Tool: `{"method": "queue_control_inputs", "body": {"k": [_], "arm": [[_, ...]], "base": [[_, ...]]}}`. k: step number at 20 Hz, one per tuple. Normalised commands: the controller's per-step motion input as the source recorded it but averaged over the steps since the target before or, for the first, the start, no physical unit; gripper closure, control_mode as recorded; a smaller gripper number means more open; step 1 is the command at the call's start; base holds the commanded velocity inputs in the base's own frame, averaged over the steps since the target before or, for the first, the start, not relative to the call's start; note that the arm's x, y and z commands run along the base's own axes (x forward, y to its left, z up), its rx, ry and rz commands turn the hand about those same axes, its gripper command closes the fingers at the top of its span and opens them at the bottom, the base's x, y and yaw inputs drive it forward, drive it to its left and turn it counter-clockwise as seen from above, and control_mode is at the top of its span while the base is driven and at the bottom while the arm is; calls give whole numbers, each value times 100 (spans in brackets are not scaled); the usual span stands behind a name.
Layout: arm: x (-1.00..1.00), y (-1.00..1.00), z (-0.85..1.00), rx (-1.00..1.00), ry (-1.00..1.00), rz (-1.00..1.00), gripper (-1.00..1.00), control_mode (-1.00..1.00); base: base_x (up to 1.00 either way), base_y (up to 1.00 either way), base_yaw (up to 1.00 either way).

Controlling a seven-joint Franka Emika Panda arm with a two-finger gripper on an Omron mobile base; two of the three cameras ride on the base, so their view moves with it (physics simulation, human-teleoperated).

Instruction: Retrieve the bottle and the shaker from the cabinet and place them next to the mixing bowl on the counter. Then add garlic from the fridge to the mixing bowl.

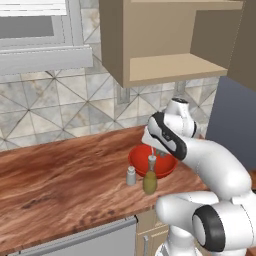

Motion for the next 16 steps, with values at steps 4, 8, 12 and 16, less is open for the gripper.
{"method": "queue_control_inputs", "body": {"k": [4,8,12,16], "arm": [[1,0,-10,0,0,0,100,-100],[0,0,-18,0,0,0,100,-100],[0,0,-21,0,0,0,100,-100],[0,0,-30,0,0,0,100,-100]], "base": [[0,0,0],[0,0,0],[0,0,0],[0,0,0]]}}
